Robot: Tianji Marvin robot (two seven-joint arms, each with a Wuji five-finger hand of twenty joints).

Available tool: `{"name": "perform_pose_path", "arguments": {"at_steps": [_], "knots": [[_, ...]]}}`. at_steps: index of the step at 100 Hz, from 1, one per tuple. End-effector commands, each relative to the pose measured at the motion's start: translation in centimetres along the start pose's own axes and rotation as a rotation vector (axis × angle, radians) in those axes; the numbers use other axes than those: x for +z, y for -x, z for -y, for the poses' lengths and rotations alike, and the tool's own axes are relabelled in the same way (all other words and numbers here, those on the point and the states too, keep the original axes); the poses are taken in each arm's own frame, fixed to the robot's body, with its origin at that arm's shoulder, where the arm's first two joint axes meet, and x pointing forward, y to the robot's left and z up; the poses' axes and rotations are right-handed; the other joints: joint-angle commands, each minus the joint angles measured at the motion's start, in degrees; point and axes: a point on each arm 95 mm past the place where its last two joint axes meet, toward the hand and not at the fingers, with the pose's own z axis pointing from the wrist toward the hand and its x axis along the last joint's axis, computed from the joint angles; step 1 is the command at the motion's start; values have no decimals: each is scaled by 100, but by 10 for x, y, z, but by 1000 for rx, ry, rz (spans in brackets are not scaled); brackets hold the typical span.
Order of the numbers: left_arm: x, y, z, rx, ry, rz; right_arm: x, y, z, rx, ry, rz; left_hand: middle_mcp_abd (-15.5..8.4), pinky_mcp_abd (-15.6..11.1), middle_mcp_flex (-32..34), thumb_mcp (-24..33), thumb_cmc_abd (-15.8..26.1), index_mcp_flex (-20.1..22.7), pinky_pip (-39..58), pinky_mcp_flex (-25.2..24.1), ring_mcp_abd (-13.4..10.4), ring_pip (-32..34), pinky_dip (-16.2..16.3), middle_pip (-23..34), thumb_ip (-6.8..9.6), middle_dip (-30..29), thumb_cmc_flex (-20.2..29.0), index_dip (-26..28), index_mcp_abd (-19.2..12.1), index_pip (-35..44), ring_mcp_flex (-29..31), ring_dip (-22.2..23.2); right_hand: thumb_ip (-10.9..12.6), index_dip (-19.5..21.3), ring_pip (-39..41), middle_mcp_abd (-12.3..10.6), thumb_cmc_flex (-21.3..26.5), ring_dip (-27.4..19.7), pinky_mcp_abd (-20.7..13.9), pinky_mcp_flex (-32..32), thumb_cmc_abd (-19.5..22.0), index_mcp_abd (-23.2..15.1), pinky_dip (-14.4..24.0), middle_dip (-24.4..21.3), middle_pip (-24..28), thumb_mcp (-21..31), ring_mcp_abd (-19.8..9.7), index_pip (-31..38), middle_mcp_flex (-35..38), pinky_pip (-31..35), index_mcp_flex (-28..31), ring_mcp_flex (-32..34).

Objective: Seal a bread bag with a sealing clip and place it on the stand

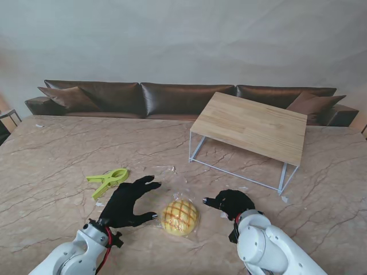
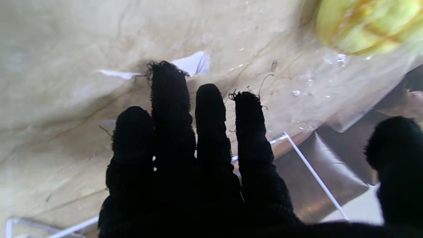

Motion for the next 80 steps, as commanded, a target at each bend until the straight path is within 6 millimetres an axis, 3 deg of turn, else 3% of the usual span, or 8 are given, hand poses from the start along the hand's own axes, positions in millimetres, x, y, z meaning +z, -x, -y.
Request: {"name": "perform_pose_path", "arguments": {"at_steps": [1,20,46,60,69,80], "knots": [[-3,2,0,-4,-2,7,8,1,1,9,-2,21,-162,56,-61,-23,109,1,-82,-71,-130,-106,30,-138,87,-51,-129,-48,-106,-150,-46,-57,-78,-150,205,20,-257,140,21,-114,-248,58,170,140,315,151,255,-25,97,139,33,44],[-5,9,2,-1,-7,23,27,1,11,53,-46,49,-171,59,-45,-29,129,27,-103,-78,-137,-111,39,-139,87,-51,-135,-37,-113,-131,-35,-62,-131,-263,198,-178,-322,270,-103,-508,-497,10,293,375,415,257,51,-137,-458,-185,-487,-472],[-5,15,1,2,-8,40,44,-11,23,125,-58,50,-174,82,-43,-24,145,31,-156,-107,-154,-118,40,-142,94,-51,-132,-27,-131,-119,-35,-70,-162,28,474,-350,-115,444,-49,-424,-868,-318,533,575,609,302,12,314,-377,-177,-421,-466],[-6,17,2,2,-12,47,54,-18,30,113,-53,64,-167,93,-37,-34,171,51,-171,-120,-157,-126,44,-141,100,-51,-114,-20,-132,-106,-47,-75,-207,562,827,-519,232,618,42,-163,-1296,-685,745,820,919,295,-69,810,-182,25,-260,-263],[-7,18,2,4,-10,52,60,-22,36,120,-39,74,-168,94,-33,-49,182,56,-180,-122,-162,-127,45,-142,103,-51,-123,-18,-142,-103,-42,-77,-171,1019,1140,-611,613,746,102,9,-1384,-925,902,974,1142,225,-104,1189,-32,275,-126,-109],[-8,20,2,5,-6,57,68,-26,43,128,7,105,-159,97,-29,-70,209,57,-192,-127,-147,-129,48,-143,109,-52,-116,-16,-117,-102,-47,-79,-134,1560,1599,-749,1901,892,130,333,-1502,-1318,1073,1145,1424,-528,-142,1674,301,657,104,208]]}}
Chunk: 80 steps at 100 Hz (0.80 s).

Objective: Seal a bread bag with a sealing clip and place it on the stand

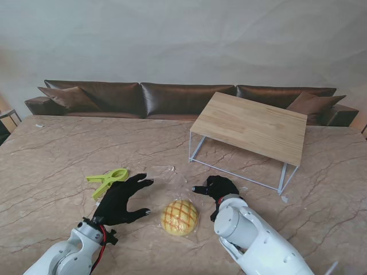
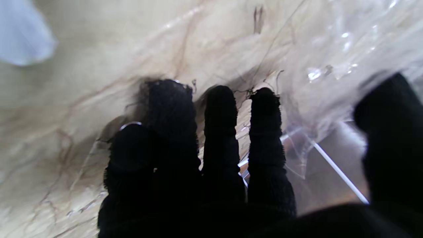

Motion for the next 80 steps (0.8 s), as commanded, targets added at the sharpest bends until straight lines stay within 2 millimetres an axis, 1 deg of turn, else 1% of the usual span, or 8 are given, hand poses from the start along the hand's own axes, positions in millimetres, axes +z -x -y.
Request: {"name": "perform_pose_path", "arguments": {"at_steps": [1,6,8,11,14,37,61,80], "knots": [[-4,2,-3,-6,10,12,-2,6,30,5,-52,44,-154,72,-31,-65,120,58,-89,-102,-139,-90,49,-143,111,-52,-112,-16,-118,-102,-48,-74,4,284,-653,-176,690,161,38,163,-239,-369,191,137,322,-453,-26,309,326,-172,327,-70],[-4,3,-3,-7,11,16,1,5,32,28,-33,44,-151,70,-17,-73,132,72,-93,-109,-140,-90,52,-141,114,-51,-108,-14,-123,-97,-49,-75,-255,-313,-562,-216,1459,147,74,254,-371,-712,200,147,360,-759,4,825,503,-79,381,57],[-4,3,-3,-7,11,17,2,5,33,38,-27,42,-139,69,-5,-80,136,79,-94,-109,-144,-88,52,-136,114,-49,-112,-13,-122,-94,-42,-74,-574,-639,-547,-228,1532,137,95,274,-638,-974,200,141,364,9,12,1220,575,-59,310,97],[-4,4,-3,-6,12,19,3,4,34,49,-18,37,-125,74,14,-84,139,88,-91,-102,-142,-86,55,-131,117,-47,-110,-12,-106,-91,-36,-74,-1232,-745,-539,-249,1232,121,96,310,-1122,-1194,202,108,351,1851,17,1461,689,-35,415,153],[-4,5,-3,-5,13,22,4,3,34,58,-6,31,-106,71,30,-85,152,100,-94,-105,-137,-86,55,-127,119,-46,-109,-10,-94,-86,-36,-74,-1422,-747,-543,-267,1115,106,104,343,-1267,-1284,210,55,317,2704,17,1503,777,-13,486,198],[2,10,1,-53,20,66,8,4,27,101,96,-117,177,-286,501,-177,272,304,-338,-19,162,-301,-194,-33,163,10,-70,10,271,-49,-269,-366,-1281,-1221,-806,-66,1684,-70,15,734,-1052,-1341,289,-684,-463,3540,-85,1422,1396,106,762,635],[20,10,5,-179,9,109,6,8,10,153,238,-297,629,-483,722,34,80,444,-161,94,114,-115,-428,70,97,87,-131,-72,839,-213,-236,-531,-1273,-1073,-745,-178,1750,24,-209,844,-1134,-1845,232,-513,-450,3590,-200,1490,1593,26,904,787],[42,6,6,-273,36,135,2,6,2,218,324,-427,922,-487,455,74,-75,128,-147,25,206,-107,-471,122,23,132,-241,-192,1356,-467,-347,-534,-1298,-928,-738,-348,1682,94,-337,800,-1191,-2149,219,-344,-502,3688,-290,1494,1609,-55,945,726]]}}
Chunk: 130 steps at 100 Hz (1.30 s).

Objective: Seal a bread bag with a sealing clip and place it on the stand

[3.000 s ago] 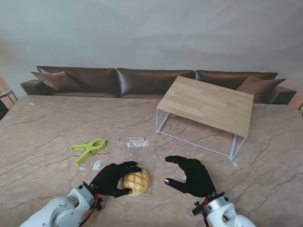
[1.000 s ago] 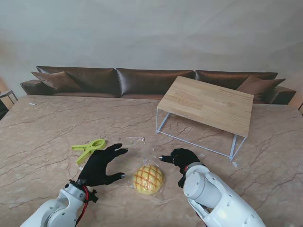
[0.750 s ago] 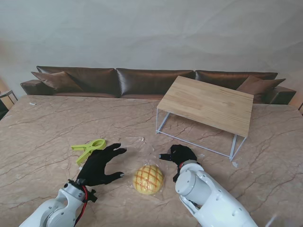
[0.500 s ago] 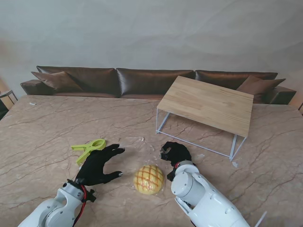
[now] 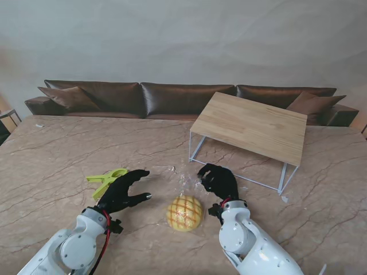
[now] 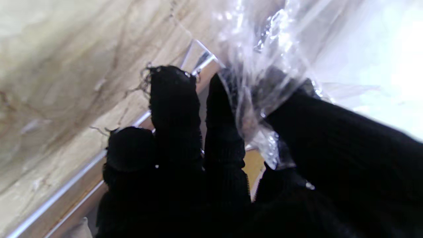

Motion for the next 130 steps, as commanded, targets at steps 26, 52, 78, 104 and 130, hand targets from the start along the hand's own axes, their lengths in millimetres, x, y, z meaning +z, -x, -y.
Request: {"name": "perform_pose_path", "arguments": {"at_steps": [26,52,78,104,130], "knots": [[39,-19,-6,-143,73,-23,-3,-13,-7,71,61,-178,307,-204,-792,577,-770,-840,-244,-414,50,-88,-79,117,-165,72,-366,-286,616,-641,-603,-100,9,379,41,-354,8,158,-292,-30,-73,-627,26,262,-134,378,-210,76,209,-107,204,63],[54,-23,-17,-291,133,-19,-8,-31,-11,103,93,-290,504,-55,-981,880,-1114,-1151,-444,-646,171,-102,132,210,-309,109,-485,-273,869,-584,-726,-35,-4,482,-33,-442,-28,160,-338,-47,-133,-749,20,319,-201,451,-257,25,246,-181,259,63],[65,-26,-29,-364,144,-23,-10,-43,-11,95,90,-354,-98,134,-166,1051,-1373,-834,-477,-676,101,99,493,560,-383,302,-465,-35,380,-95,-254,288,-18,533,-88,-483,-63,173,-350,10,-138,-779,32,365,-263,476,-293,-29,281,-195,266,95],[67,-33,-34,-380,68,-87,-9,-45,-10,94,79,-355,-1316,355,1846,1058,-1087,105,529,-392,89,1396,1508,1389,-246,1384,211,2384,-1948,3501,1083,1913,-20,516,-104,-449,-79,191,-307,50,-143,-742,56,376,-300,471,-273,-51,311,-177,274,127],[71,-40,-37,-412,39,-109,-5,-43,-15,106,85,-323,-879,-206,4336,483,-17,1175,2168,742,121,2870,1563,1142,-555,1356,2398,1254,-2695,4834,3338,2109,-26,51,-599,-384,-143,-138,-245,68,-95,-543,4,208,-373,441,-353,75,389,-206,158,197]]}}
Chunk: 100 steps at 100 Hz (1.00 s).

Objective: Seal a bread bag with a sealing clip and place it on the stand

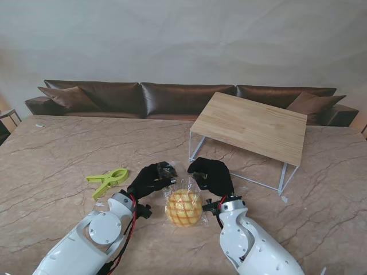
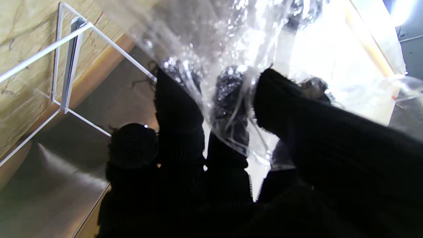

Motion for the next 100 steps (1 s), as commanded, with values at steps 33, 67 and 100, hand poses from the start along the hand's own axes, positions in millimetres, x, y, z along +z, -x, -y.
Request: {"name": "perform_pose_path", "arguments": {"at_steps": [33,67,100], "knots": [[3,-4,-8,-58,-3,-61,-6,8,-9,90,-32,105,240,-16,-19,-857,1204,285,500,-68,323,168,-6,292,27,354,1238,622,-882,-35,144,-101,721,-81,-2271,57,-1102,-1315,168,-1198,-654,1814,-239,-885,-391,-106,-393,-1612,-2404,-1350,-1962,-1676],[2,-4,-9,-8,-18,-87,-5,14,3,294,-117,134,336,12,-16,-796,1233,408,632,127,244,177,17,245,115,518,1211,635,-895,-183,316,-251,383,-698,-1756,171,-92,-1433,254,-317,-576,1051,-311,-1415,-854,1,-181,-1371,-997,-953,-1723,-204],[0,-6,-5,54,-92,-102,1,8,9,474,-32,111,469,137,-290,-978,1275,431,844,425,124,119,-136,-169,76,9,1342,-8,-766,-452,497,-669,302,-742,928,189,1715,-90,589,429,461,520,-62,-456,-253,131,-105,-698,-359,332,1482,595]]}}
